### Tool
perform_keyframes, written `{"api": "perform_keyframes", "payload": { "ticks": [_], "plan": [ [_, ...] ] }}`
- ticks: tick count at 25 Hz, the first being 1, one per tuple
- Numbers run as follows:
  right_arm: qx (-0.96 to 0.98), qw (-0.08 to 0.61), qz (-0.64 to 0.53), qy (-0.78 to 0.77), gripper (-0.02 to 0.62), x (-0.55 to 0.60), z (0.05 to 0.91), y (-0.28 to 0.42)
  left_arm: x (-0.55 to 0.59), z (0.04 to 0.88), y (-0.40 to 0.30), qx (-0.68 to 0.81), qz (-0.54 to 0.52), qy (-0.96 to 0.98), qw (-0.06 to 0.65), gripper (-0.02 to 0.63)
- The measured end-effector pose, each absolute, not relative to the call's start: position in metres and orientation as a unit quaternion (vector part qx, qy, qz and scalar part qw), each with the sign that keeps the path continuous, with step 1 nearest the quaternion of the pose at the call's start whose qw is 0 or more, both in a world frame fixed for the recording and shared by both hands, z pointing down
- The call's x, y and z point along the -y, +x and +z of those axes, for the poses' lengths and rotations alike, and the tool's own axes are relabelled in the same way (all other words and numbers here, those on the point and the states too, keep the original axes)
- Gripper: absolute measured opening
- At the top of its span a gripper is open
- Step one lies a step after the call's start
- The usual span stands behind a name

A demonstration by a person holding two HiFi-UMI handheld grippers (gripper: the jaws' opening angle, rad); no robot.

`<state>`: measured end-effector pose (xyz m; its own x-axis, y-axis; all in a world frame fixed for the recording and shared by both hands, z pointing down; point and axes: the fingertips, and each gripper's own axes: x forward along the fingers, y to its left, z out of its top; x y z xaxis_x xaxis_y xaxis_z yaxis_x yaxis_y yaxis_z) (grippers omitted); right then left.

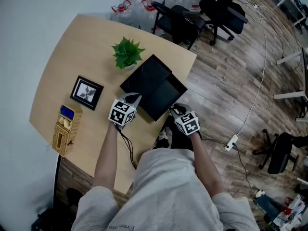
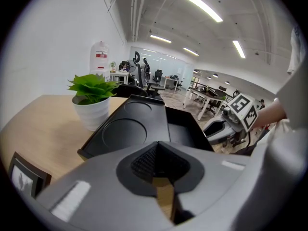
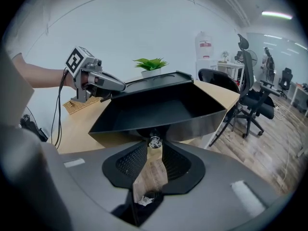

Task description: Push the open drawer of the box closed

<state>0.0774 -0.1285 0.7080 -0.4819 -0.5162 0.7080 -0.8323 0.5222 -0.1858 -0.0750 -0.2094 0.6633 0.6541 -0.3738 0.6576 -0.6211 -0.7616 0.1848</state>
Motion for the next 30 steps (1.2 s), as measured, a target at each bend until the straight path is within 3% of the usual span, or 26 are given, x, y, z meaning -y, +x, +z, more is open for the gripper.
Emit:
{"api": "perform_keyframes", "payload": {
  "ticks": [30],
  "plan": [
    [0.811, 0.311, 0.255, 0.424, 0.075, 0.1368, 0.7039, 0.0751, 0.2095, 0.6636, -0.0750, 0.280, 0.302, 0.890, 0.196, 0.052]
  ]
}}
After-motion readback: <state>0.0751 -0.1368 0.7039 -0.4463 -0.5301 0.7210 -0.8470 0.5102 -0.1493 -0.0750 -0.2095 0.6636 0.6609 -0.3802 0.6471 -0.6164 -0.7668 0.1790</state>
